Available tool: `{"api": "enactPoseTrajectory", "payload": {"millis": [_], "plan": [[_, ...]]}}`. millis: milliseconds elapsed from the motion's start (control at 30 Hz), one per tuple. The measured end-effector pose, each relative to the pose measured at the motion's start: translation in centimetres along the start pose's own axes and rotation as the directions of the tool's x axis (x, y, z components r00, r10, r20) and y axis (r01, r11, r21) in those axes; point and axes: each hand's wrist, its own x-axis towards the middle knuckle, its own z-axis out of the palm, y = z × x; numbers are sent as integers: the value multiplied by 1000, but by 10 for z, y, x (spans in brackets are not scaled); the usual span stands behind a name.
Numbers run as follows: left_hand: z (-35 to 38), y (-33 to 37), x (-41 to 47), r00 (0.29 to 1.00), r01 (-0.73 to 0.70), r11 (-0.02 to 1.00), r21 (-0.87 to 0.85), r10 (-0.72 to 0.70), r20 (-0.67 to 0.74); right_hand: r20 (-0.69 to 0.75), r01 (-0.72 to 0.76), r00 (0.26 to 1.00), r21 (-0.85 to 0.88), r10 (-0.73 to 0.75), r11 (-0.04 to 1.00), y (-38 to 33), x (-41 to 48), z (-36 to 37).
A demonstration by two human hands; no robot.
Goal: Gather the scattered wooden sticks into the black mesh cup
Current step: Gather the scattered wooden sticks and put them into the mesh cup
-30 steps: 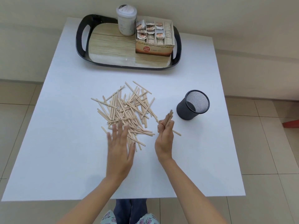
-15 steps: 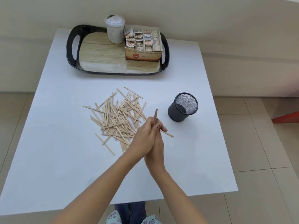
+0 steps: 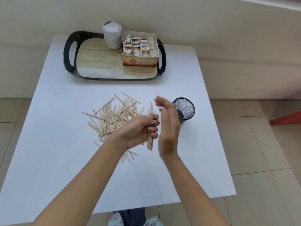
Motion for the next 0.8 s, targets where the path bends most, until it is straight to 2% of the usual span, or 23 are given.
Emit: {"api": "enactPoseTrajectory", "payload": {"millis": [133, 233, 333, 567, 700, 767, 800], "plan": [[3, 1, -2, 997, 37, 999, -18, -36, 71, 146, -182, 973, 9, 179, 983, -7, 28, 1], [3, 3, -1, 994, 64, 997, -44, -60, 89, 177, -289, 946, 72, 273, 955, -6, 29, -6], [2, 6, 1, 995, 59, 997, -50, -55, 85, 182, -322, 937, 115, 298, 940, -3, 21, -7], [-1, -1, 4, 997, 73, 994, -78, -71, 24, 128, -340, 936, 93, 328, 936, 2, 7, -2], [-2, 0, 8, 997, 65, 978, -197, -74, -35, 69, -279, 959, 52, 275, 959, 3, 8, -2], [-1, 3, 10, 997, 10, 960, -281, -33, -75, 6, -272, 962, 106, 273, 956, 5, 5, -2], [0, 5, 11, 995, -36, 951, -307, 5, -101, -44, -303, 947, 198, 317, 932, 6, 0, -2]]}}
